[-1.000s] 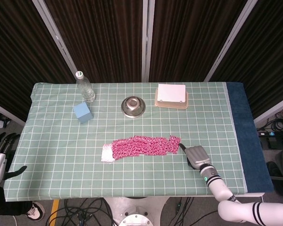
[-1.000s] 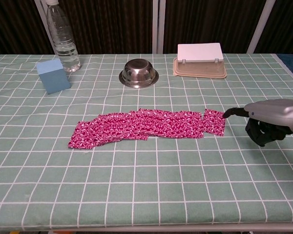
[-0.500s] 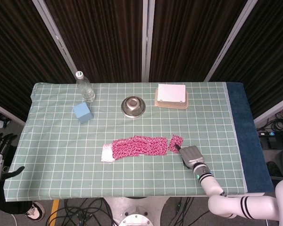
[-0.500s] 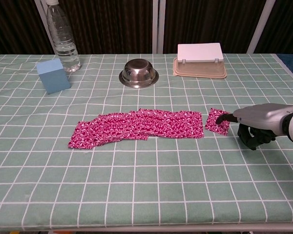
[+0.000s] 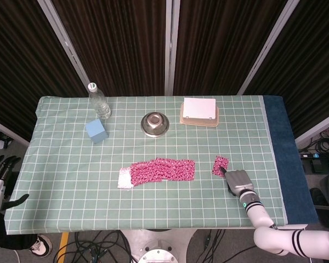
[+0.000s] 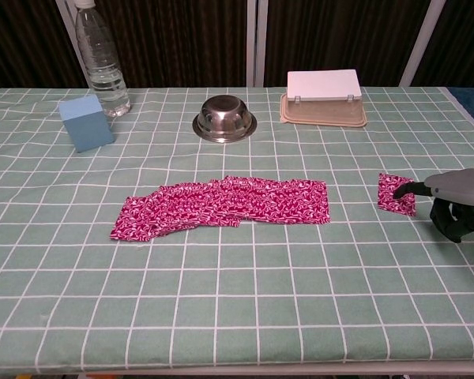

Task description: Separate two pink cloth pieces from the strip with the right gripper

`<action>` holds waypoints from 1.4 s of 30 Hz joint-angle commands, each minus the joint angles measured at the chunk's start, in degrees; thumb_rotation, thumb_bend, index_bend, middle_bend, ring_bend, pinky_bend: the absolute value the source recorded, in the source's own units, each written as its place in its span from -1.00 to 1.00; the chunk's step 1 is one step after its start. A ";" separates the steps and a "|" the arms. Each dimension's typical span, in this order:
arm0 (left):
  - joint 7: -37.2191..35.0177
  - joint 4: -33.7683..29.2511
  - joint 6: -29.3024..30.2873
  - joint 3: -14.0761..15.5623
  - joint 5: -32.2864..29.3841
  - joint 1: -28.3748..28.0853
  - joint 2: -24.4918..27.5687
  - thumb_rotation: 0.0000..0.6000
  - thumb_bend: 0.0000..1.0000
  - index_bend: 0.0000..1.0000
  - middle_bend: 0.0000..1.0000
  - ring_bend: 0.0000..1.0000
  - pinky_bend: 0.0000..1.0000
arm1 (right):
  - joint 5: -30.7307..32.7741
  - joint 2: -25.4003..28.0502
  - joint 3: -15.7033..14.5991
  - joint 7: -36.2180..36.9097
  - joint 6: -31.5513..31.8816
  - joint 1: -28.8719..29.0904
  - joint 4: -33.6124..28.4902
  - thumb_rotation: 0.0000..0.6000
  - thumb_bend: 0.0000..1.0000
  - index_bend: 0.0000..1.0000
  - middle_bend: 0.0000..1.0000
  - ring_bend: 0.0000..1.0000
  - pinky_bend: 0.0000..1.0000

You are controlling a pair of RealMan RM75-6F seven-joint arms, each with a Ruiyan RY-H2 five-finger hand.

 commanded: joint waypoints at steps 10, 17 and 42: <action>0.77 -0.63 0.29 -0.10 0.36 -0.09 0.02 1.00 -1.00 -0.73 -0.79 -0.92 -0.73 | -10.26 -0.25 2.61 3.79 1.58 -0.55 -3.35 1.00 1.00 -0.81 0.78 0.74 0.47; 0.30 -0.64 0.78 -0.12 0.12 0.30 0.45 1.00 -1.00 -0.73 -0.79 -0.92 -0.73 | -6.75 -5.43 3.50 -0.72 0.34 2.83 -2.22 1.00 1.00 -0.82 0.78 0.74 0.47; -1.30 0.12 0.65 -0.79 -1.21 0.44 0.53 1.00 -1.00 -0.73 -0.79 -0.92 -0.73 | -0.16 -9.92 2.98 -4.23 -0.03 6.79 1.30 1.00 1.00 -0.90 0.78 0.74 0.47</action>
